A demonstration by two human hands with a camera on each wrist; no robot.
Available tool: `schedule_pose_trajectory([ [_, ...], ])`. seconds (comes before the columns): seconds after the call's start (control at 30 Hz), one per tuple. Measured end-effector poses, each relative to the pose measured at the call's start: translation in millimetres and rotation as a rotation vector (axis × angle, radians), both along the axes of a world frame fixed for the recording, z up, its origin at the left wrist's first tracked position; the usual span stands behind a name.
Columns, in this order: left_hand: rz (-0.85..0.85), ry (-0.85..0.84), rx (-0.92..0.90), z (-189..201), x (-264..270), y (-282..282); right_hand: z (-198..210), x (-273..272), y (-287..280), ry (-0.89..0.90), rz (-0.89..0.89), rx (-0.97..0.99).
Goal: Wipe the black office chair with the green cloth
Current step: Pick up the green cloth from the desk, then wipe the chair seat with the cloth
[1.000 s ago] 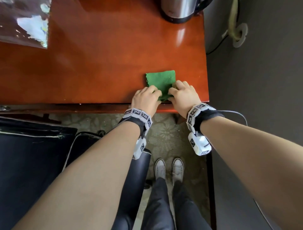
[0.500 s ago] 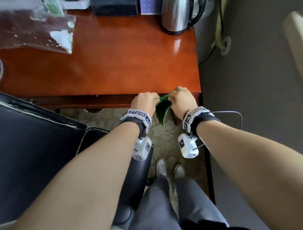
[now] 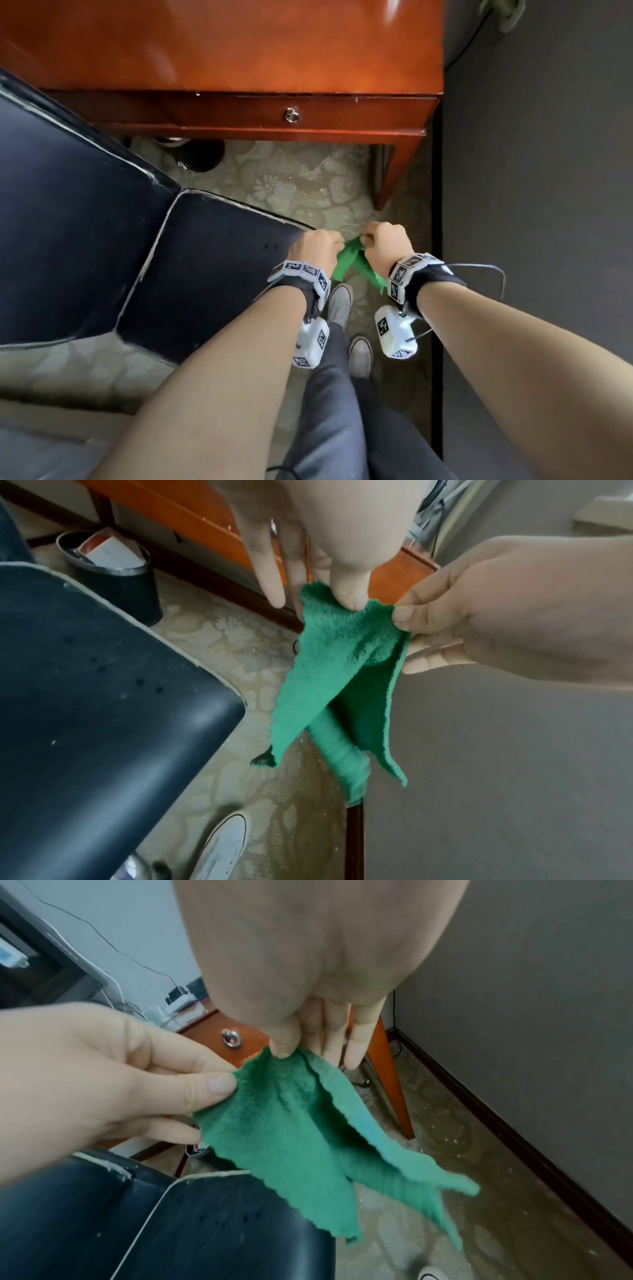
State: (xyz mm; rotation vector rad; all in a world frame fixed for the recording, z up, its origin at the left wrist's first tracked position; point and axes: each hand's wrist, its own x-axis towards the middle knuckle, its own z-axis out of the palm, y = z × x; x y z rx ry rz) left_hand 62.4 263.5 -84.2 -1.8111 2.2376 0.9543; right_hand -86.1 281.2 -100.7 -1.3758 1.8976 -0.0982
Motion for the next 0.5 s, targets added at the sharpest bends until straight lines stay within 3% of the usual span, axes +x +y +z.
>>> schedule_pose_trajectory([
  [0.23, 0.016, -0.028, 0.079, -64, 16, 21, -72, 15, 33, -0.062, -0.015, 0.082],
  [0.5, -0.055, -0.065, 0.060, -191, 33, -18, -195, 39, 16, -0.193, -0.138, 0.062],
])
